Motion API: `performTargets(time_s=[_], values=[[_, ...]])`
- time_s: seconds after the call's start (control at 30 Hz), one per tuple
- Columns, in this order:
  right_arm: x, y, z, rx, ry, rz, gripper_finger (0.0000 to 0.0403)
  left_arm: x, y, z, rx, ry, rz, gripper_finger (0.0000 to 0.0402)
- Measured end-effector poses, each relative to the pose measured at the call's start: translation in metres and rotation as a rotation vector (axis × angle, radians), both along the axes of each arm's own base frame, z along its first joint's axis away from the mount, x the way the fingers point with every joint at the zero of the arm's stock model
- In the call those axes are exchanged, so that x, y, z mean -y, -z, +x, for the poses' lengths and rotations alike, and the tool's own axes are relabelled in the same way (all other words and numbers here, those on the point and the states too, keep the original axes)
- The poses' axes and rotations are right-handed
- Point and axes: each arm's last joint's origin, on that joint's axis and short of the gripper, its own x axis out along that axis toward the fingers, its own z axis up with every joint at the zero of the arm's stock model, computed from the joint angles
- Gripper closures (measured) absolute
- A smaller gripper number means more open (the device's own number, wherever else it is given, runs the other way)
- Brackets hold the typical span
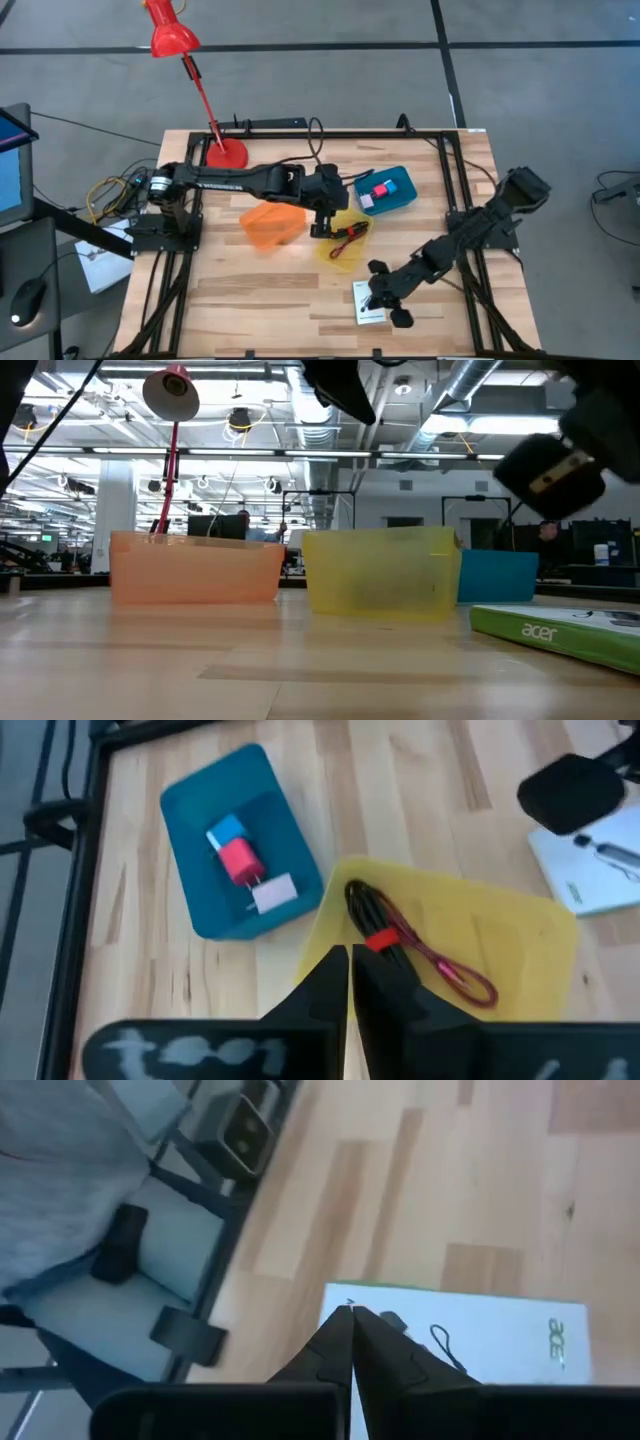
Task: Pick and place items into bin
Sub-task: Put the card reader box into the orange bin
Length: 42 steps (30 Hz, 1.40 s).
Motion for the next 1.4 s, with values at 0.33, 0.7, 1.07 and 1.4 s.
performTargets(time_s=[0.33, 0.7, 1.07, 1.4], values=[[-0.015, 0.004, -0.012, -0.183, -0.002, 0.105, 0.0402, 0.000, -0.005, -0.009, -0.035, -0.031, -0.005, 0.0401], [-0.016, 0.036, -0.008, -0.294, 0.051, 0.052, 0.0402, 0.000, -0.005, -0.010, -0.037, -0.048, -0.019, 0.0401], [0.001, 0.046, 0.026, -0.108, -0.011, 0.067, 0.0403, 0.001, -0.005, -0.010, -0.038, -0.047, -0.019, 0.0401], [0.050, 0.018, 0.076, 0.172, -0.028, 0.054, 0.0403, 0.026, -0.027, -0.025, -0.081, -0.054, -0.073, 0.0401]])
